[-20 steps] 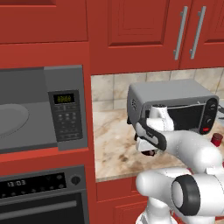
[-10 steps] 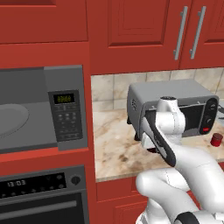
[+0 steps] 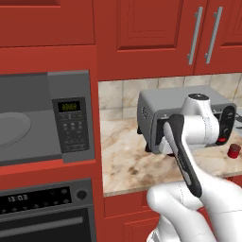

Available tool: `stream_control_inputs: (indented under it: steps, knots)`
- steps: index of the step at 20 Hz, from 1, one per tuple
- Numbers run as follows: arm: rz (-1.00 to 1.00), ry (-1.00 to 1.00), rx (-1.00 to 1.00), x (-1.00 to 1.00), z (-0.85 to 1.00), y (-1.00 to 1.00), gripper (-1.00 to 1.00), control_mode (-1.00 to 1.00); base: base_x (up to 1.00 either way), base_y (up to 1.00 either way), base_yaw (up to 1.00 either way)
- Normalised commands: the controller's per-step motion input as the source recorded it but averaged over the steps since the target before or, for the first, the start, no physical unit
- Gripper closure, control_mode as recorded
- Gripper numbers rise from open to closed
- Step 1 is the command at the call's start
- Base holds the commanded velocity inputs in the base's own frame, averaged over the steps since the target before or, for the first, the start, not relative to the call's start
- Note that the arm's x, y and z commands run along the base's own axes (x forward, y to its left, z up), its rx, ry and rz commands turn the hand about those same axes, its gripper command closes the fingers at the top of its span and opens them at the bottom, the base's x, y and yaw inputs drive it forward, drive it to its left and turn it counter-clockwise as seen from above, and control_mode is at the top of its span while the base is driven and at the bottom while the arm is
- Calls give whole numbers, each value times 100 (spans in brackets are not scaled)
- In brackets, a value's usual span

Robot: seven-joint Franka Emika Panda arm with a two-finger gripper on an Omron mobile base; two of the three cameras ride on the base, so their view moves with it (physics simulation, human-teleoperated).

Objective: Pick the mug from the counter and place it inside the microwave. Then close the microwave.

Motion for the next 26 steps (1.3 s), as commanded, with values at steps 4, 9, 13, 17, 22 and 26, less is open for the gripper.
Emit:
stream_control_inputs:
  steps: [4,9,13,17,22,26]
  knots:
    - [0,-9,0,-35,53,5,100,-100,0,0,0]
    - [0,-4,0,-35,50,7,100,-100,0,0,0]
    - [0,0,0,-24,67,8,100,-100,0,0,0]
    - [0,0,0,-32,65,9,100,-100,0,0,0]
    - [0,-9,0,-40,22,9,100,-100,0,0,0]
    - [0,-20,-2,-18,0,2,100,-100,0,0,0]
